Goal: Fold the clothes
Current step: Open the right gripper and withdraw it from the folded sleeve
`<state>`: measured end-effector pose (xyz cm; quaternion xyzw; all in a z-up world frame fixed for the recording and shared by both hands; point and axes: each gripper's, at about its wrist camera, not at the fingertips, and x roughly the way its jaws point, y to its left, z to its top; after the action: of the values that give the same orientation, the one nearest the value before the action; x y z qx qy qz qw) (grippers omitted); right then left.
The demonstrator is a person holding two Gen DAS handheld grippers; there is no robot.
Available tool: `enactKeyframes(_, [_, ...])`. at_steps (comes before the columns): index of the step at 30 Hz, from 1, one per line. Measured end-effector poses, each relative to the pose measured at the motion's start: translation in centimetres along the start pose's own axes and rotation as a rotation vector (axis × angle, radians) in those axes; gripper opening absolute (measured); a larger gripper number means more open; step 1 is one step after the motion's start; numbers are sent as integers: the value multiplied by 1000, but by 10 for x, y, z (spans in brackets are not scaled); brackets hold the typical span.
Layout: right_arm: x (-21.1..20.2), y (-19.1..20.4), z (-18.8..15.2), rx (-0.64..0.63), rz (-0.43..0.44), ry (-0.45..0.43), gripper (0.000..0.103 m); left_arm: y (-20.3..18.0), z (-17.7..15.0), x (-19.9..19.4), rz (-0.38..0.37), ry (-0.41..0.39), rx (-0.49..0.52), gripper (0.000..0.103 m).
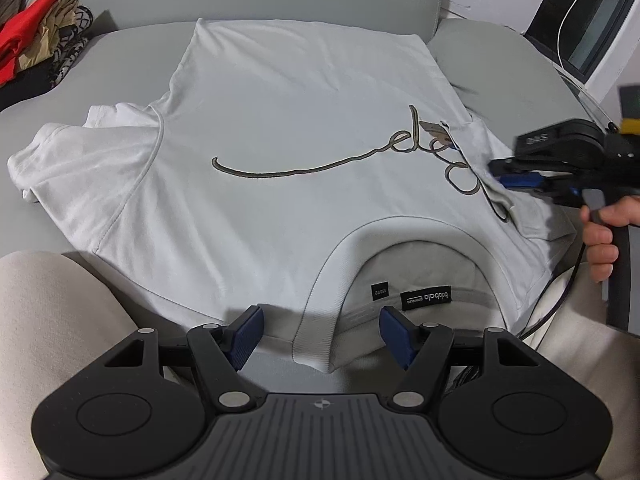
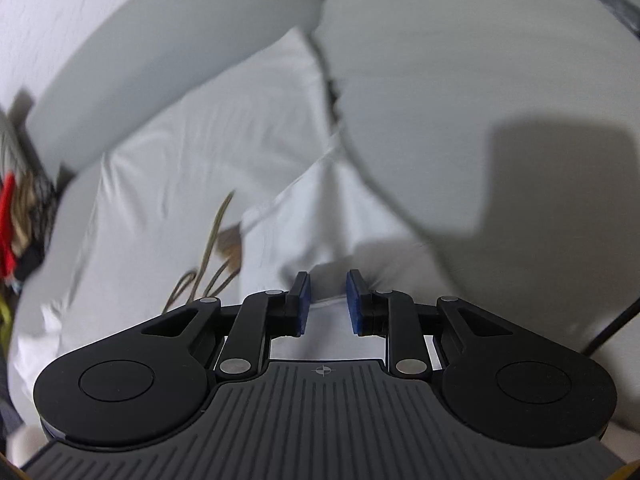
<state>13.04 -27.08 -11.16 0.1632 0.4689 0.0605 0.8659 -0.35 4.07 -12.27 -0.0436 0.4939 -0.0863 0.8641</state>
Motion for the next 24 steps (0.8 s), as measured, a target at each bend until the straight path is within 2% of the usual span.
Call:
enactKeyframes(3, [-9, 20, 0, -95, 74, -12, 26, 1, 0, 1, -1, 0, -4, 65])
enactKeyframes(4, [-11, 22, 2, -96, 72, -32, 26, 1, 0, 1, -1, 1, -2, 65])
enactKeyframes(7, [-7, 12, 14, -21, -21, -90, 29, 0, 0, 0, -1, -1, 5, 65])
enactKeyframes(10, [14, 0, 20, 62, -79, -24, 29, 1, 0, 0, -2, 2, 4, 65])
enactKeyframes(12, [20, 9, 17, 25, -84, 1, 28, 2, 1, 1, -4, 3, 0, 65])
enactKeyframes(14, [11, 23, 13, -46, 61, 36, 30, 2, 0, 0, -7, 4, -5, 65])
enactKeyframes(15, [5, 28, 11, -48, 147, 58, 28, 2, 0, 0, -8, 4, -7, 65])
enactKeyframes(16, [-3, 32, 7, -40, 198, 64, 27, 2, 0, -1, -9, 3, -9, 65])
enactKeyframes(17, [-13, 36, 4, -40, 209, 52, 29, 2, 0, -1, -10, 2, -11, 65])
enactKeyframes(21, [-45, 29, -11, -13, 100, -4, 39, 3, -2, -4, -17, -4, -19, 65])
enactKeyframes(24, [-45, 18, -28, 18, 0, 33, 39, 3, -3, -6, -22, -3, -25, 65])
